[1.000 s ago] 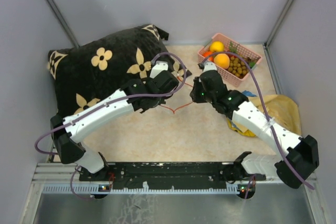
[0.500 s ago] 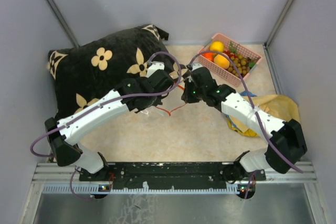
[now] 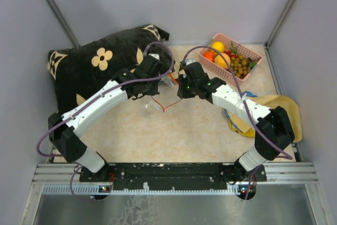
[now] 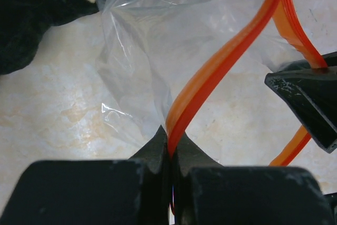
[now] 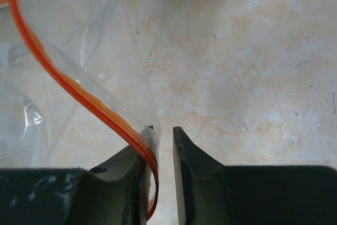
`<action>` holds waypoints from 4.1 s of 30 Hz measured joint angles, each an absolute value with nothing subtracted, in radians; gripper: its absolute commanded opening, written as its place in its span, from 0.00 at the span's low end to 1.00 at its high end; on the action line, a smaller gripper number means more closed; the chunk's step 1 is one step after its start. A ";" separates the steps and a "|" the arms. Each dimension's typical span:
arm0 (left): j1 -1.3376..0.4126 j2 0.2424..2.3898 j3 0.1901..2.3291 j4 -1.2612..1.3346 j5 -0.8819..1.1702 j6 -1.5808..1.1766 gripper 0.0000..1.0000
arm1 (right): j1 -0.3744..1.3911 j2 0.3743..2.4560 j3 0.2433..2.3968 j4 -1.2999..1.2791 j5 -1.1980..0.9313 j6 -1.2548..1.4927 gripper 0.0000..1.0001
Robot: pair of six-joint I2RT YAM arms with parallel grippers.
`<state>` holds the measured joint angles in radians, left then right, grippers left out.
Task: Place the food in the zip-top bag and seal the zipper
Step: Open the zipper of the food storage bag at the center of the board, then pick up the fake fruit from the bin.
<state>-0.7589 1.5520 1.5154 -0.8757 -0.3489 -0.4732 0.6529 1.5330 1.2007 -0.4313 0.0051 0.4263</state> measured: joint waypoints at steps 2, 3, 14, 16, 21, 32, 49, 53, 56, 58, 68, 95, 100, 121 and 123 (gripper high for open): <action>-0.754 1.567 1.515 -0.853 -0.327 -0.462 0.00 | 0.651 1.533 1.201 -0.427 0.005 0.424 0.29; -0.748 1.576 1.513 -0.842 -0.317 -0.457 0.00 | 0.651 1.533 1.203 -0.425 0.005 0.421 0.31; -0.728 1.655 1.514 -0.808 -0.296 -0.453 0.00 | 0.642 1.477 1.210 -0.408 -0.039 0.355 0.61; -0.728 1.684 1.525 -0.809 -0.295 -0.458 0.00 | 0.634 1.455 1.212 -0.413 -0.038 0.336 0.65; -0.728 1.761 1.576 -0.833 -0.296 -0.479 0.00 | 0.581 1.377 1.206 -0.401 -0.064 0.307 0.70; -0.727 1.765 1.593 -0.852 -0.299 -0.498 0.00 | 0.323 1.382 1.206 -0.345 -0.057 0.259 0.73; -0.727 1.765 1.593 -0.852 -0.267 -0.488 0.00 | 0.141 1.773 1.465 -0.260 0.132 0.167 0.86; -0.727 1.765 1.593 -0.853 -0.261 -0.485 0.00 | 0.120 1.867 1.544 -0.259 0.144 0.162 0.88; -0.726 1.765 1.593 -0.853 -0.256 -0.479 0.00 | 0.117 1.940 1.608 -0.260 0.157 0.159 0.88; -0.725 1.765 1.593 -0.853 -0.251 -0.477 0.00 | 0.117 1.986 1.644 -0.262 0.164 0.159 0.88; -0.724 1.765 1.593 -0.856 -0.241 -0.478 0.00 | 0.116 2.066 1.657 -0.293 0.190 0.159 0.87; -0.724 1.761 1.593 -0.857 -0.234 -0.494 0.00 | 0.091 2.131 1.677 -0.230 0.130 0.221 0.67; -0.724 1.759 1.593 -0.856 -0.231 -0.496 0.00 | 0.089 2.103 1.657 -0.232 0.120 0.208 0.63; -0.723 1.755 1.593 -0.836 -0.219 -0.476 0.00 | 0.099 1.593 1.327 -0.243 -0.095 0.207 0.57; -0.723 1.754 1.593 -0.830 -0.215 -0.474 0.00 | 0.108 1.535 1.286 -0.246 -0.129 0.226 0.57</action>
